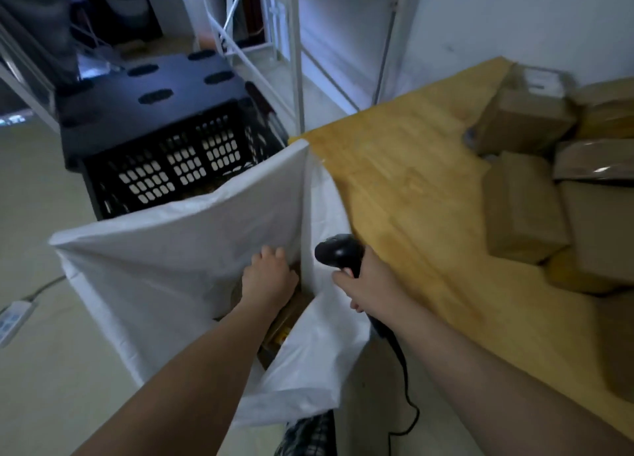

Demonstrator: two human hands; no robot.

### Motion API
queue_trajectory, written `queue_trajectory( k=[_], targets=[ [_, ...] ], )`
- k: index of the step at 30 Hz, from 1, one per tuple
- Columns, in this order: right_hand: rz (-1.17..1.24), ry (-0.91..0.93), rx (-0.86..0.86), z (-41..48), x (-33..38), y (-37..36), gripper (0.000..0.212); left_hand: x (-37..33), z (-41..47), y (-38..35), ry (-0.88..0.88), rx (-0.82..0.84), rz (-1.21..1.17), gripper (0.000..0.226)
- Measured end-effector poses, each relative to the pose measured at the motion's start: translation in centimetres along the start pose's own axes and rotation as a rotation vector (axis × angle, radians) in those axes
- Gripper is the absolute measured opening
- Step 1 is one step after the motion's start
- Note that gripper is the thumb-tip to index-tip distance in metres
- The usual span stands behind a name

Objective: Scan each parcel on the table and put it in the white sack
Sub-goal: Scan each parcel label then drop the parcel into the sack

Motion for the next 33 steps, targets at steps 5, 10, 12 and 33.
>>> queue_trajectory(
  k=[5, 10, 12, 33],
  targets=[
    [0.029, 0.021, -0.149, -5.7, 0.0, 9.5, 0.033, -9.2, -3.8, 6.1, -0.141, -0.111, 0.026, 0.039],
    [0.137, 0.014, -0.325, -11.3, -2.6, 19.5, 0.023, -20.5, -6.6, 9.7, -0.328, -0.206, 0.024, 0.043],
    [0.223, -0.004, -0.402, -13.4, -3.9, 23.0, 0.016, -25.0, -7.6, 10.7, -0.413, -0.228, 0.029, 0.045],
    [0.435, 0.002, -0.853, -10.3, -6.3, 40.2, 0.027, -47.0, 1.4, 17.7, -0.731, -0.328, 0.151, 0.062]
  ],
)
Point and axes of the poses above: each hand's wrist, its own z-axis towards the middle knuckle, its own y-axis out of the back of the hand, x = y × z, the point moved 1 cm from there along z, towards the middle knuckle, and after that the axes turned 11 degrees about z, right-handed, at the moved point
